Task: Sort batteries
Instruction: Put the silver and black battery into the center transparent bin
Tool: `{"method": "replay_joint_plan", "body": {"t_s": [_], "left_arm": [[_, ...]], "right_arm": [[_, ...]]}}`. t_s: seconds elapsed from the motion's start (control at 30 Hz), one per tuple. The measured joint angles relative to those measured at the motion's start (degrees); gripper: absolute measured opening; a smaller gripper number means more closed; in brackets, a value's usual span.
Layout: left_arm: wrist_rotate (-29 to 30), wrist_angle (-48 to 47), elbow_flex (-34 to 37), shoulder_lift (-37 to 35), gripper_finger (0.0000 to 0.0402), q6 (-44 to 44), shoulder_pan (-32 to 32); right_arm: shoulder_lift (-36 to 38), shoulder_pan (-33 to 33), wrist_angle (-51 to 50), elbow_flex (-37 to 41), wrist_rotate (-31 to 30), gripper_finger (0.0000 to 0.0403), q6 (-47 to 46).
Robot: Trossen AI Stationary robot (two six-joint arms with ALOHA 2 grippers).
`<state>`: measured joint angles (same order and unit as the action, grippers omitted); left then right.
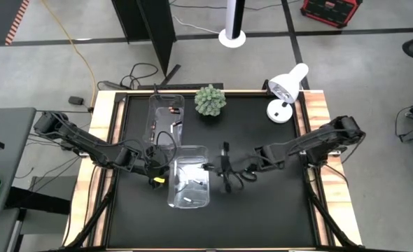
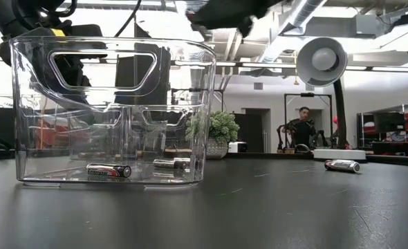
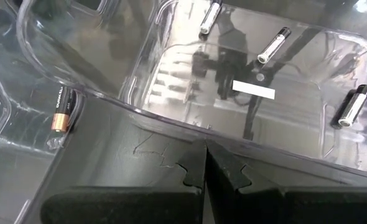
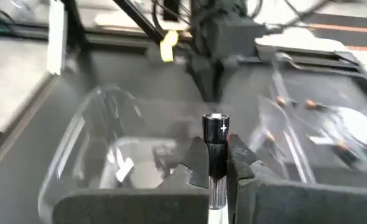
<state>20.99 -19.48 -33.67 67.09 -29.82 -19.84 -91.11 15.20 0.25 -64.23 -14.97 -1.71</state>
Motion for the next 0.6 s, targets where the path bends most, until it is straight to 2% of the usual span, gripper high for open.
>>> {"method": "replay_joint_plan", "body": {"t_s": [0.1,0.2,0.6], "left_arm": [[0.0,0.0,0.0,0.0,0.0002,-0.31,0.0],[0.0,0.02,0.0,0.0,0.0002,-0.42,0.0],[0.11,-0.08,0.0,0.0,0.0002,-0.92,0.0]], "right_arm": [[-3.94,-2.63,3.87,-1.92,5.64,0.0012,0.43],[-9.28,-4.7,2.4,-5.79,7.41,0.0012,0.75],[-29.19,-9.8,-14.43,-27.0,7.76,0.0013,4.82]]}}
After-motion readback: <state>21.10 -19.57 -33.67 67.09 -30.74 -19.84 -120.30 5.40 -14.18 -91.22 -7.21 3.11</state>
